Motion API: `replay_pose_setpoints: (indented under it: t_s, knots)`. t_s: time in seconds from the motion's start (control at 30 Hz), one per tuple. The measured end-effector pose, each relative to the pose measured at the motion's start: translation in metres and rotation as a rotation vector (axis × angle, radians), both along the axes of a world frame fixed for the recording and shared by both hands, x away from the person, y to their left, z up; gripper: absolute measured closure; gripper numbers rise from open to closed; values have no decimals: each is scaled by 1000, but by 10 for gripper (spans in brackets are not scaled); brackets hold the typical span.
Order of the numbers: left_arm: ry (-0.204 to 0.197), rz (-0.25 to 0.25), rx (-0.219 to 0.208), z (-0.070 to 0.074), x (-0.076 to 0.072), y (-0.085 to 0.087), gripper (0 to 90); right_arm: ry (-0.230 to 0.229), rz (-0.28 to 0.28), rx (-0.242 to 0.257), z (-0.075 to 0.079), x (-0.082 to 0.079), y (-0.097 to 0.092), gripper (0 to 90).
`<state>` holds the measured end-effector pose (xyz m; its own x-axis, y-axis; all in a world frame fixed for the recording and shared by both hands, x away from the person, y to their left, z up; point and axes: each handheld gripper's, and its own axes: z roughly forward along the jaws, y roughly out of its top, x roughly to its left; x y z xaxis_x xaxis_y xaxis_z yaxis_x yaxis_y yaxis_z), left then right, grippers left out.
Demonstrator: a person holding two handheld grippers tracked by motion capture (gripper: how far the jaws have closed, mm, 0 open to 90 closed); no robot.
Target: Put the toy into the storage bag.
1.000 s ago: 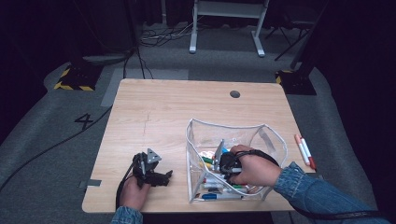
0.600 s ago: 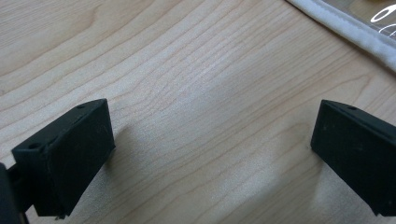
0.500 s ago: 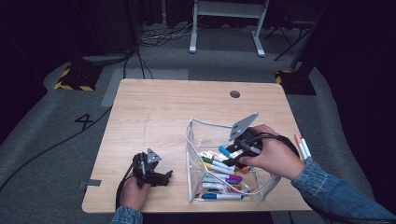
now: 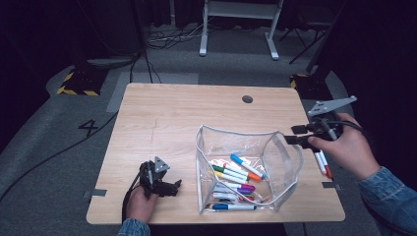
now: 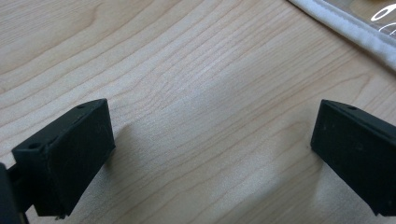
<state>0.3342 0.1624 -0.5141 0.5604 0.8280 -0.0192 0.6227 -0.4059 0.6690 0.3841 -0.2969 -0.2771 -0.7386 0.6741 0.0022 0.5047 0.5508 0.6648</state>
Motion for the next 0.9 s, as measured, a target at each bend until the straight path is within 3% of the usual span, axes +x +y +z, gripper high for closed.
replay_pose_setpoints:
  t_s: [0.07, 0.23, 0.4, 0.67, 0.9]
  knots:
    - [0, 0, 1, 0, 0, 0, 0, -9, -60, 24, -2, 4, -17, 529]
    - [0, 0, 0, 0, 0, 0, 0, -19, -179, -11, -19, 17, -53, 544]
    - [0, -1, -2, 0, 0, 0, 0, 13, -270, -57, -47, 27, -81, 549]
    - [0, -2, -2, 0, 0, 0, 0, 85, -357, -135, -99, 41, -112, 565]
    - [0, -2, -2, 0, 0, 0, 0, 138, -401, -134, -137, 46, -129, 578]
